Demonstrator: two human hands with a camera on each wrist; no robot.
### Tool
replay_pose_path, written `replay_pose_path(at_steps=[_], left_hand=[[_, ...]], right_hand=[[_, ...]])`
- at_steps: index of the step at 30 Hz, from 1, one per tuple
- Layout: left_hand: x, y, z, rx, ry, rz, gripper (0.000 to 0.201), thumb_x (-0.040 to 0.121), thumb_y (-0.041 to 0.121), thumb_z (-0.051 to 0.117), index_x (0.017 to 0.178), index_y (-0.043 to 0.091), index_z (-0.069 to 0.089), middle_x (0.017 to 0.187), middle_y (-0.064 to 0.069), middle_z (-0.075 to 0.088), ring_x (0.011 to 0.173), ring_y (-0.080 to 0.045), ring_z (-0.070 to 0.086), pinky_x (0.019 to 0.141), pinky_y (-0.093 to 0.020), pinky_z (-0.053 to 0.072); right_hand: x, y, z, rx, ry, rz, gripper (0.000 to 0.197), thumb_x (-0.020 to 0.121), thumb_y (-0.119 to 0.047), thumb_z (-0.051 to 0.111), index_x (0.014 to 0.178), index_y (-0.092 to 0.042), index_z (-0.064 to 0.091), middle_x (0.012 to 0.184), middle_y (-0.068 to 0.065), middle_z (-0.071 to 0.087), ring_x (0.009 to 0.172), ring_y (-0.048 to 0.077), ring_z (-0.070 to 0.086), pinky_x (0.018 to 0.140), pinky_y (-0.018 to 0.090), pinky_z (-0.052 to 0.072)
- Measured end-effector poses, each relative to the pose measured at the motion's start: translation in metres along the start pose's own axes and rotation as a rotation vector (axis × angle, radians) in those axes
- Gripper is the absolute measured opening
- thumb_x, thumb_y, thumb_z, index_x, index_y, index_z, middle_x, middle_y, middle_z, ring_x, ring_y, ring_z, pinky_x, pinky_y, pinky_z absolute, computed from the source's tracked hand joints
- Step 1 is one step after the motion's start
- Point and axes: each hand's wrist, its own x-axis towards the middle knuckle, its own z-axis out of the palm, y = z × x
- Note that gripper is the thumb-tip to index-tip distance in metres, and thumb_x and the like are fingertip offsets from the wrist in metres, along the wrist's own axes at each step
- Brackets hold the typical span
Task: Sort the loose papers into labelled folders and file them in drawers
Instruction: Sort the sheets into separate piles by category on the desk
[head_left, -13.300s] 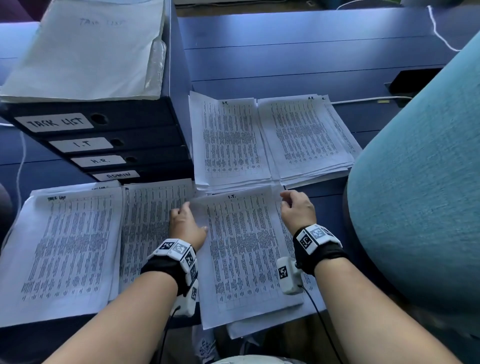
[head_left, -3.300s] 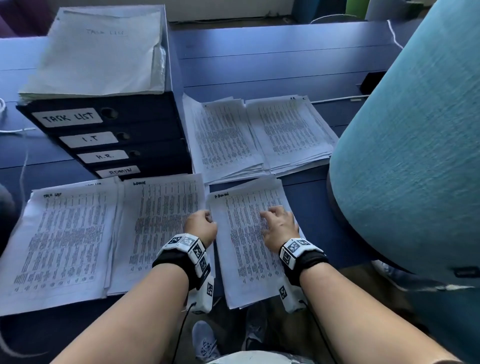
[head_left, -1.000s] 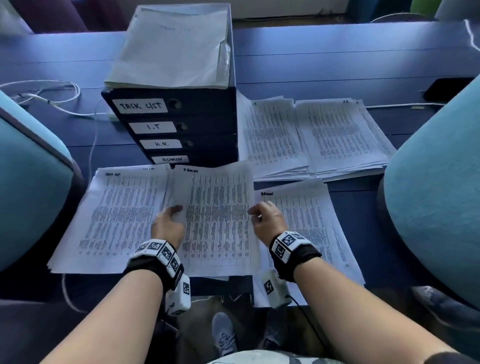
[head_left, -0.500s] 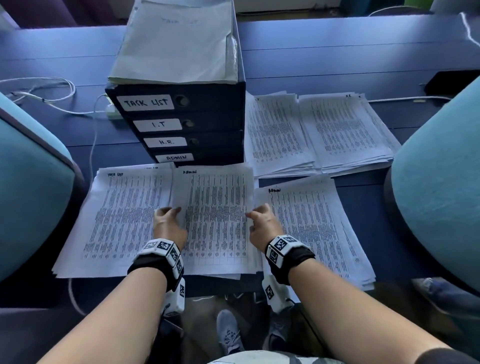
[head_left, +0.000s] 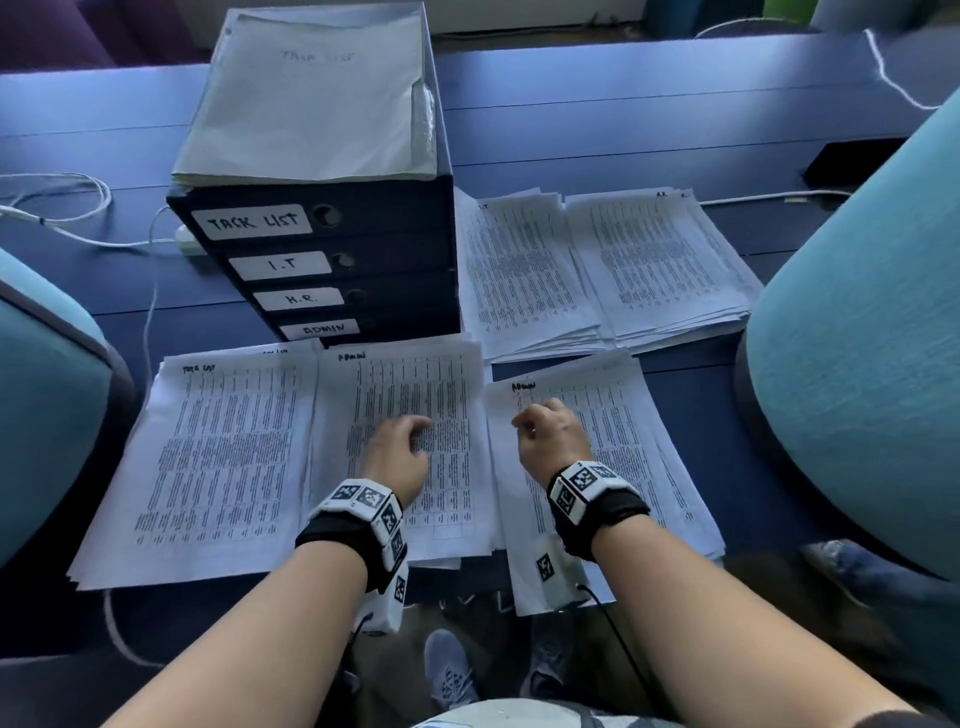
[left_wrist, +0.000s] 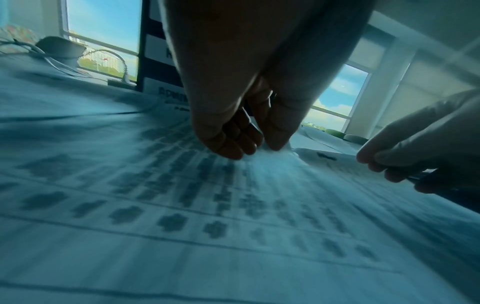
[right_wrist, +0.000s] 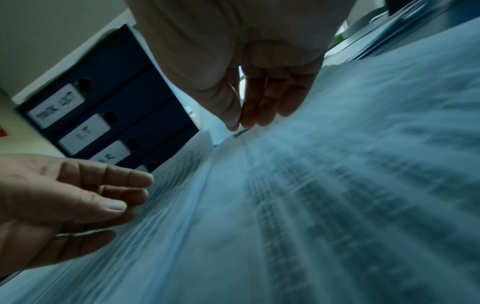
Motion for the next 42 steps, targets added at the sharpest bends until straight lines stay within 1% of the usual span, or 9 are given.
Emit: replay_pose_path(at_steps=[8, 12, 20, 25, 30, 34, 38, 40, 42], left_hand=[[0.013, 0.051, 0.044, -0.032, -0.07, 0.024, 0.041, 0.093, 0.007, 0.056, 0.132, 0.018, 0.055, 0.13, -0.003, 0.056, 0.11, -0.014, 0.057, 0.094, -0.026, 0.049], [0.021, 0.069, 0.059, 0.043, -0.057, -0.053, 0.052, 0.089, 0.01, 0.058, 0.14, 0.015, 0.048, 0.136, -0.012, 0.048, 0.111, -0.024, 0.056, 0.096, -0.036, 0.05], [0.026, 0.09, 0.077, -0.116, -0.02, -0.207, 0.071, 0.086, 0.01, 0.063, 0.148, 0.014, 0.029, 0.13, -0.014, 0.048, 0.101, -0.024, 0.052, 0.083, -0.031, 0.043], [0.027, 0.083, 0.084, -0.196, 0.001, -0.212, 0.02, 0.085, 0.012, 0.064, 0.105, 0.014, 0.062, 0.101, -0.006, 0.069, 0.093, -0.024, 0.066, 0.084, -0.038, 0.056], [0.021, 0.077, 0.086, -0.378, 0.114, -0.184, 0.014, 0.082, 0.014, 0.075, 0.084, 0.022, 0.063, 0.09, -0.001, 0.071, 0.086, -0.023, 0.068, 0.081, -0.04, 0.058], [0.021, 0.076, 0.08, -0.673, 0.094, -0.171, 0.02, 0.08, 0.002, 0.076, 0.082, 0.02, 0.067, 0.09, -0.005, 0.071, 0.089, -0.026, 0.067, 0.087, -0.046, 0.056], [0.025, 0.076, 0.076, -0.803, 0.125, -0.188, 0.017, 0.082, 0.001, 0.073, 0.084, 0.016, 0.064, 0.089, -0.01, 0.068, 0.085, -0.028, 0.064, 0.081, -0.046, 0.056], [0.029, 0.072, 0.075, -0.746, 0.166, -0.176, 0.014, 0.088, 0.009, 0.069, 0.077, 0.017, 0.063, 0.081, -0.008, 0.068, 0.075, -0.025, 0.062, 0.075, -0.042, 0.055], [0.034, 0.065, 0.076, -0.709, 0.193, -0.203, 0.019, 0.092, 0.013, 0.065, 0.073, 0.016, 0.063, 0.076, -0.006, 0.068, 0.07, -0.022, 0.06, 0.072, -0.047, 0.055]], right_hand=[[0.006, 0.062, -0.044, -0.115, 0.054, 0.264, 0.028, 0.091, -0.018, 0.054, 0.117, -0.023, 0.06, 0.126, 0.003, 0.049, 0.118, 0.024, 0.045, 0.099, 0.039, 0.043], [0.005, 0.082, -0.059, -0.162, 0.055, 0.397, 0.045, 0.086, -0.019, 0.058, 0.13, -0.024, 0.048, 0.131, 0.008, 0.037, 0.123, 0.028, 0.037, 0.101, 0.04, 0.037], [0.007, 0.106, -0.065, -0.109, -0.001, 0.417, 0.063, 0.084, -0.019, 0.06, 0.141, -0.021, 0.033, 0.13, 0.01, 0.033, 0.121, 0.029, 0.035, 0.102, 0.035, 0.037], [0.012, 0.113, -0.068, -0.086, 0.008, 0.426, 0.054, 0.087, -0.02, 0.057, 0.138, -0.018, 0.038, 0.13, 0.01, 0.034, 0.12, 0.029, 0.036, 0.101, 0.034, 0.037], [0.019, 0.117, -0.074, -0.023, 0.021, 0.406, 0.057, 0.089, -0.028, 0.06, 0.141, -0.02, 0.039, 0.136, 0.012, 0.036, 0.127, 0.031, 0.035, 0.107, 0.038, 0.033], [0.023, 0.123, -0.077, 0.09, 0.052, 0.385, 0.056, 0.089, -0.032, 0.062, 0.14, -0.021, 0.041, 0.133, 0.009, 0.039, 0.124, 0.028, 0.038, 0.109, 0.039, 0.032], [0.025, 0.126, -0.084, 0.3, 0.076, 0.381, 0.034, 0.088, -0.027, 0.065, 0.118, -0.017, 0.054, 0.11, 0.004, 0.059, 0.101, 0.022, 0.058, 0.087, 0.035, 0.05], [0.025, 0.125, -0.087, 0.271, 0.108, 0.365, 0.013, 0.089, -0.022, 0.063, 0.096, -0.013, 0.058, 0.089, 0.002, 0.063, 0.082, 0.021, 0.06, 0.068, 0.027, 0.046], [0.025, 0.125, -0.089, 0.256, 0.159, 0.365, 0.012, 0.088, -0.014, 0.06, 0.077, -0.013, 0.056, 0.074, 0.001, 0.059, 0.072, 0.02, 0.057, 0.06, 0.023, 0.04]])
